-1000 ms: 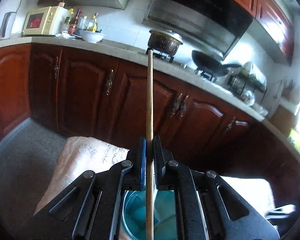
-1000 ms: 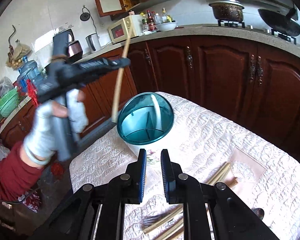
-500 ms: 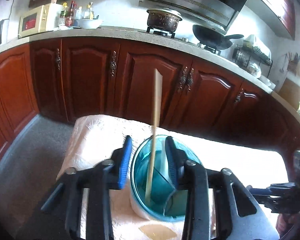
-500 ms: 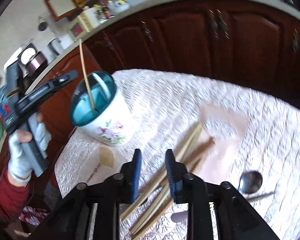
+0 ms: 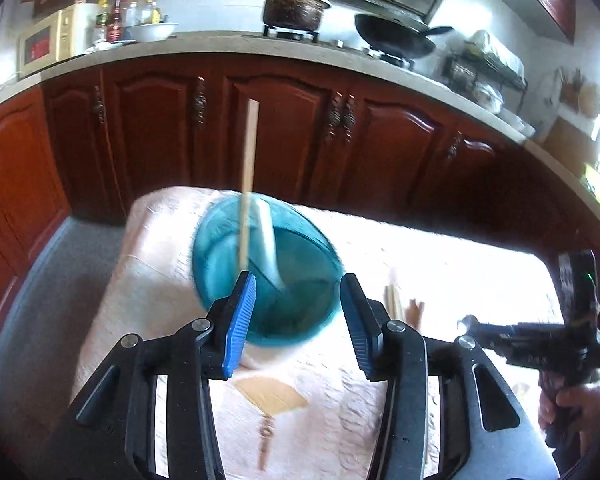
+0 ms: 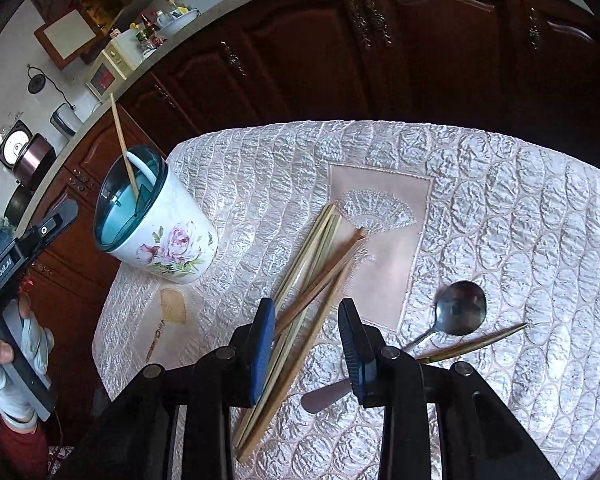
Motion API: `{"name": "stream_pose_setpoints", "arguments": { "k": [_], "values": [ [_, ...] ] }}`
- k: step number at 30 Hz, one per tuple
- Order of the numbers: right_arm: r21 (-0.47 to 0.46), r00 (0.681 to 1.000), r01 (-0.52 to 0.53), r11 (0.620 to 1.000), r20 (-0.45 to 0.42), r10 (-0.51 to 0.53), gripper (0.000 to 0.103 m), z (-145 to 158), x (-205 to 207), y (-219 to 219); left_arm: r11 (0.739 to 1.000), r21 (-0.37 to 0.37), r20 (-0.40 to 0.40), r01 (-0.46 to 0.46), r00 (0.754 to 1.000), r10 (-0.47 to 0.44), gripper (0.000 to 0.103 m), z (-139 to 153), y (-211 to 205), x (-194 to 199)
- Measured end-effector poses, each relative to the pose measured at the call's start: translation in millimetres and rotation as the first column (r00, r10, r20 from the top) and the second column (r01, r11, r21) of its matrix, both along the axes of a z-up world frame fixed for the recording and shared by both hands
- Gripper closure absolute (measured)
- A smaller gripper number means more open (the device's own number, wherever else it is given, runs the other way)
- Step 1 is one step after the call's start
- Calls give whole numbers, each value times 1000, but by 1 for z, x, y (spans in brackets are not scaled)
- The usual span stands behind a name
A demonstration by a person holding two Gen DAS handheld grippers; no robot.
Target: Organize utensils
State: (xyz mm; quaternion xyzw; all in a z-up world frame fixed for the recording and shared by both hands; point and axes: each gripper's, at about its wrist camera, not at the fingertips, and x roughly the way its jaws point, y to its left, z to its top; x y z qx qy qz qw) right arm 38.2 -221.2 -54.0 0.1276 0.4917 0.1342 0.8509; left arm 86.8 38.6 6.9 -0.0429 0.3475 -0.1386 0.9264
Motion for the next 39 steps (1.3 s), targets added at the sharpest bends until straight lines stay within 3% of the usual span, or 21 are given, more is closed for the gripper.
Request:
{"name": "stream_pose_setpoints", "arguments": {
  "k": [10, 17, 29, 32, 36, 39],
  "values": [
    [-17, 992, 117, 993, -52, -117, 70, -15, -25, -46, 982, 79, -87, 169, 983, -162, 57, -26, -68, -11],
    [50, 965, 238, 970, -127, -230, 70, -43, -36, -87, 962, 95, -177, 255, 955, -236, 57, -53, -114, 6],
    [159, 884, 456, 876, -189, -427, 70, -71, -26, -153, 928, 198, -282, 316, 925, -255, 57, -86, -173, 52],
    [153, 889, 449, 880, -178, -422, 72, -69, -20, -153, 912, 242, -310, 332, 917, -251, 57, -97, -189, 66],
    [132, 895, 437, 890, -166, -415, 77, -68, -16, -145, 883, 258, -355, 391, 889, -290, 57, -107, -205, 74],
    [168, 891, 446, 879, -182, -417, 77, -71, -14, -145, 857, 298, -369, 421, 879, -303, 57, -116, -219, 75]
  ]
}}
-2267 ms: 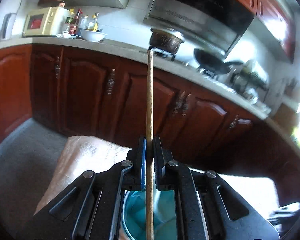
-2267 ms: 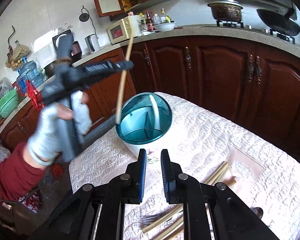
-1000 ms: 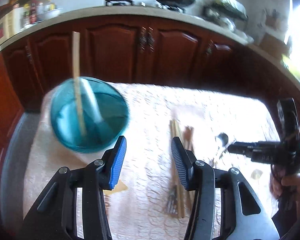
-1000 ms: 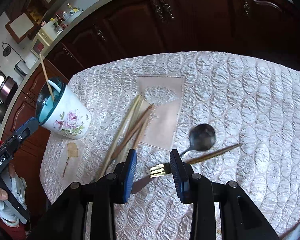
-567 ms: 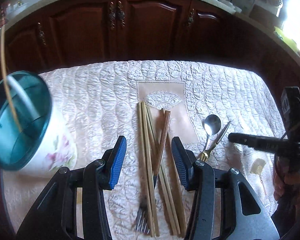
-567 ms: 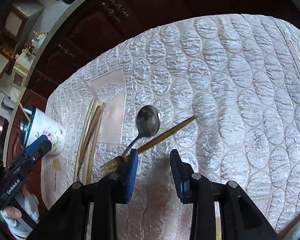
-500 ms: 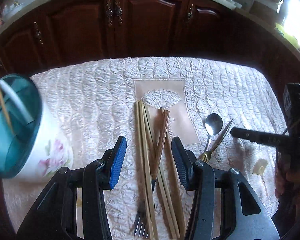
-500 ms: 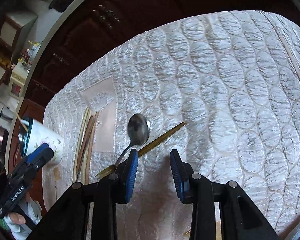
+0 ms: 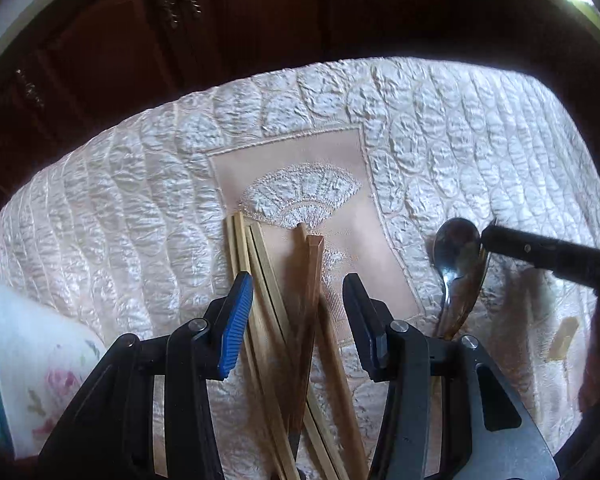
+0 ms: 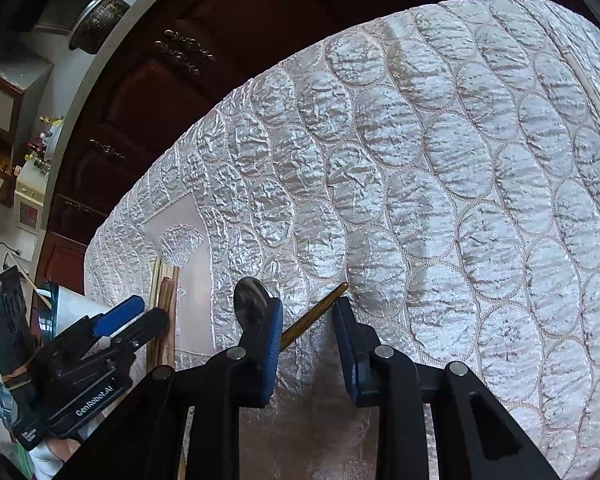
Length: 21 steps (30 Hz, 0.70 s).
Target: Organize utensils
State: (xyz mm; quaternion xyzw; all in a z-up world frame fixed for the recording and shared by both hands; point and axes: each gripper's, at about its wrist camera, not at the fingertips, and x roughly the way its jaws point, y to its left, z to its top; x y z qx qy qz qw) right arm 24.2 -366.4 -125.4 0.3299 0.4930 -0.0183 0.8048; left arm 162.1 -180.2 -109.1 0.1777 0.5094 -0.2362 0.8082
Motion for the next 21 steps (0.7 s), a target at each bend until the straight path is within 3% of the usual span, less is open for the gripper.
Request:
{"name": "stream_pose_setpoints", "arguments": {
  "k": [3, 4, 5, 8, 14, 17, 21],
  "values": [
    [0, 1000, -10, 1000, 7, 10, 80, -2, 7, -5, 1000, 9, -21, 9, 1000, -8, 64, -10, -9, 2],
    [-12, 1000, -16, 1000, 7, 17, 90, -1, 11, -5, 1000, 19, -21, 10, 1000, -9, 76, -12, -12, 3],
    [-22, 1000, -27, 999, 13, 28, 93, -2, 13, -4, 999, 30, -4, 10, 1000, -9, 95, -13, -14, 3],
    [-5, 997, -53, 999, 47, 53, 102, 2, 14, -5, 1000, -30, -41, -1, 999, 0, 94, -5, -6, 1],
    [-44, 984, -102, 994, 142, 108, 103, 38, -2, 4, 975, -216, -50, -51, 998, 41, 95, 45, 37, -7],
    [-52, 989, -108, 993, 92, 112, 103, 37, -2, 3, 955, -287, -38, -76, 997, 68, 95, 70, 56, -16],
    [45, 998, -66, 997, -11, 66, 98, 8, 5, -4, 936, -343, 4, -74, 997, 81, 95, 98, 76, -36]
  ]
}}
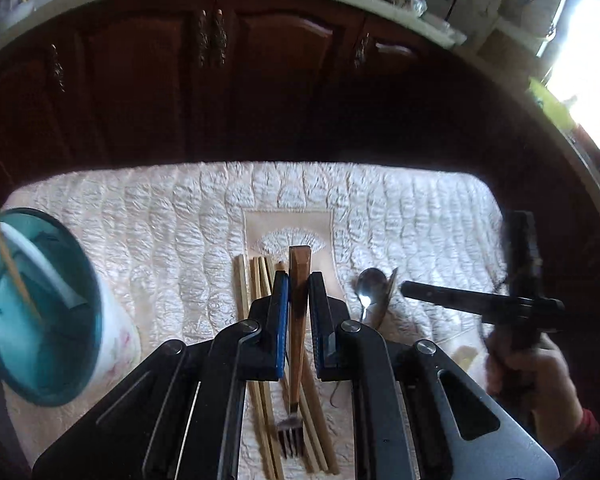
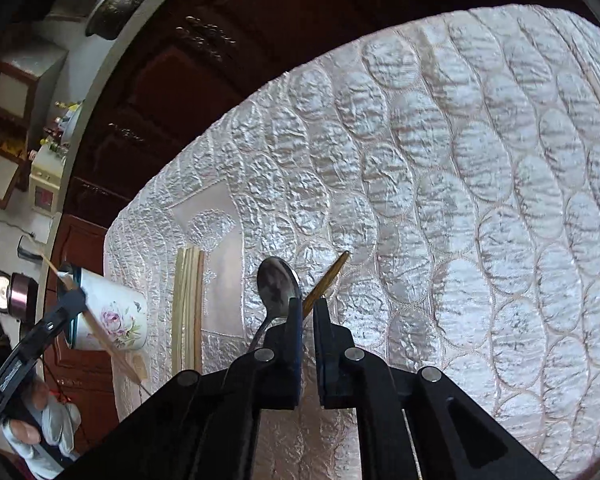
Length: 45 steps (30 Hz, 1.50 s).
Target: Organize utensils
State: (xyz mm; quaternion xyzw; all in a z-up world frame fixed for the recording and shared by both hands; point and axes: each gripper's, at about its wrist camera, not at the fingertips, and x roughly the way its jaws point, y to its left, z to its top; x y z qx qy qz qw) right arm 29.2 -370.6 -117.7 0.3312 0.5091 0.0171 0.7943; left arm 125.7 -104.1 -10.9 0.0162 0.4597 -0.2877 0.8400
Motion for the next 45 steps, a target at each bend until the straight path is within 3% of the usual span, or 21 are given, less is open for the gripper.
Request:
{"name": "stream_pose_setpoints", "arguments": {
  "k": [3, 5, 8, 13, 17, 23, 28, 33, 41, 45],
  "values": [
    [-4, 997, 62, 998, -48, -62, 98, -14, 13, -3, 1000, -23, 17, -5, 1000, 5, 95, 12, 12, -12],
    [65, 995, 85, 994, -57, -81, 95, -25, 22, -2, 999, -36, 25, -10, 1000, 11, 95, 16, 18, -20],
    [82, 993, 109, 991, -63, -104, 94, -24, 27, -2, 998, -54, 42, -18, 999, 21, 95, 27, 28, -28],
    [19, 995, 60, 998, -76, -59, 93, -18, 41, 14, 996, -77, 64, -33, 997, 38, 95, 41, 36, -37],
    [-42, 999, -28, 999, 19, 29, 94, -5, 42, 30, 993, -105, 80, -51, 995, 59, 95, 52, 48, -41],
    [-80, 980, -61, 995, 185, 75, 97, 52, 7, 46, 987, -138, 115, -81, 989, 97, 95, 76, 71, -45],
    [-132, 954, -108, 985, 265, 140, 97, 102, -9, 59, 982, -145, 150, -117, 979, 139, 95, 99, 91, -48],
    [-166, 906, -161, 973, 367, 213, 97, 159, -11, 84, 975, -162, 180, -154, 966, 183, 95, 125, 118, -51],
    [-207, 831, -274, 939, 441, 339, 97, 221, 5, 141, 960, -170, 240, -225, 935, 261, 95, 157, 157, -53],
    [-220, 804, -324, 920, 448, 390, 97, 234, 21, 172, 951, -162, 251, -265, 921, 299, 95, 162, 175, -48]
  ]
}}
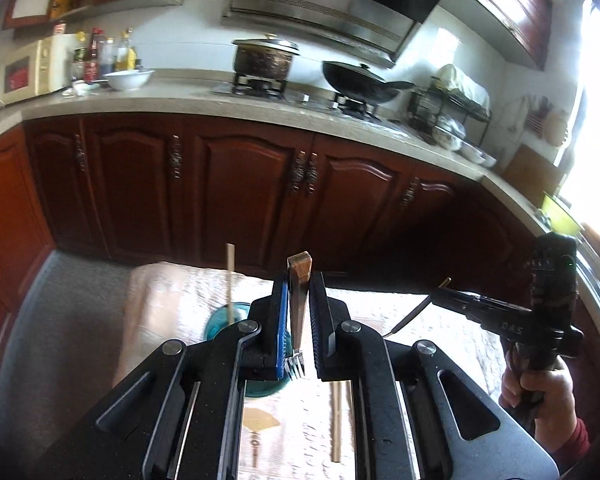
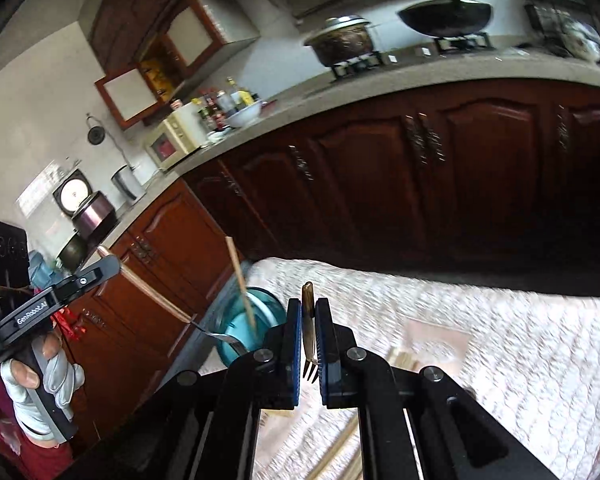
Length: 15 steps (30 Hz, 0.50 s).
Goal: Organize utensils
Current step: 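Lower the gold fork into the holder with the right tool while the left inserts the chopstick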
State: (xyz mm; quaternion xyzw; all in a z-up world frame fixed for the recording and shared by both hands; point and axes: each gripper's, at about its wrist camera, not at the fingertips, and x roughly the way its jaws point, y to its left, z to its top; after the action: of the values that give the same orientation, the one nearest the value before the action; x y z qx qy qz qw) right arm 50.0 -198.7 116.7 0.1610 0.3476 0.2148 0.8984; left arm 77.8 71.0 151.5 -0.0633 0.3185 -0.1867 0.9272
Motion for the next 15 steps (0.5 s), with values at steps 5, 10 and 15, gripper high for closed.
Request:
{"name": "stream_pose_setpoints", "arguments": {
  "k": [5, 10, 15],
  "values": [
    [-1, 999, -45, 999, 2, 45, 97, 5, 18, 30, 999, 16, 1, -46, 999, 46, 95, -2, 14, 8],
    [-16, 998, -70, 997, -6, 70, 97, 2, 32, 56, 994, 52, -7, -93, 996, 94, 95, -13, 22, 20],
    [-21, 997, -80, 997, -19, 79, 97, -5, 51, 78, 987, 96, -12, -130, 991, 132, 95, -30, 22, 32]
  ]
}}
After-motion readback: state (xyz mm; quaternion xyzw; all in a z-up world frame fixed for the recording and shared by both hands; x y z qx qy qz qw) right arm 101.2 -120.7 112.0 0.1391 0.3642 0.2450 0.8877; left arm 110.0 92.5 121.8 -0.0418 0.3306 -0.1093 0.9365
